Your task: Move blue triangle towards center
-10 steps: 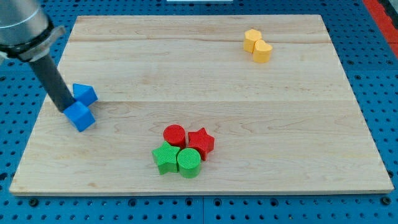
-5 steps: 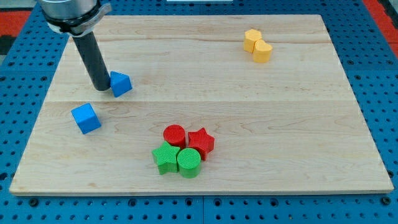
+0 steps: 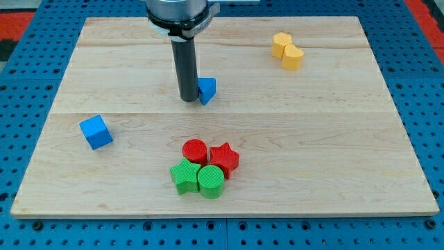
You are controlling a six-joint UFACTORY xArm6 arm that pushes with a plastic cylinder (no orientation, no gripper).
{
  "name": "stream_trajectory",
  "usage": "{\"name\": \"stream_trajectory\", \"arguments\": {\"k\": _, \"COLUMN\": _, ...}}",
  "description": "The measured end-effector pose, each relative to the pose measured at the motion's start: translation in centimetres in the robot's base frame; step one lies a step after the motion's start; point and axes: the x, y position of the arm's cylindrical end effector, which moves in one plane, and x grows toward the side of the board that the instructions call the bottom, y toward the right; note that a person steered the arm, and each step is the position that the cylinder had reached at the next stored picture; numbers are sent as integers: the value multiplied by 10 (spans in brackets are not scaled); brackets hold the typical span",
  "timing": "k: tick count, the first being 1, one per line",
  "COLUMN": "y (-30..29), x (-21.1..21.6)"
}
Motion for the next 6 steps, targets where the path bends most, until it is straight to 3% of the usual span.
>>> {"name": "stream_trajectory", "arguments": {"k": 2, "y": 3, "x": 18}}
{"name": "stream_trajectory", "arguments": {"k": 4, "y": 14, "x": -17}}
{"name": "stream_trajectory", "arguments": {"k": 6, "y": 2, "x": -11}}
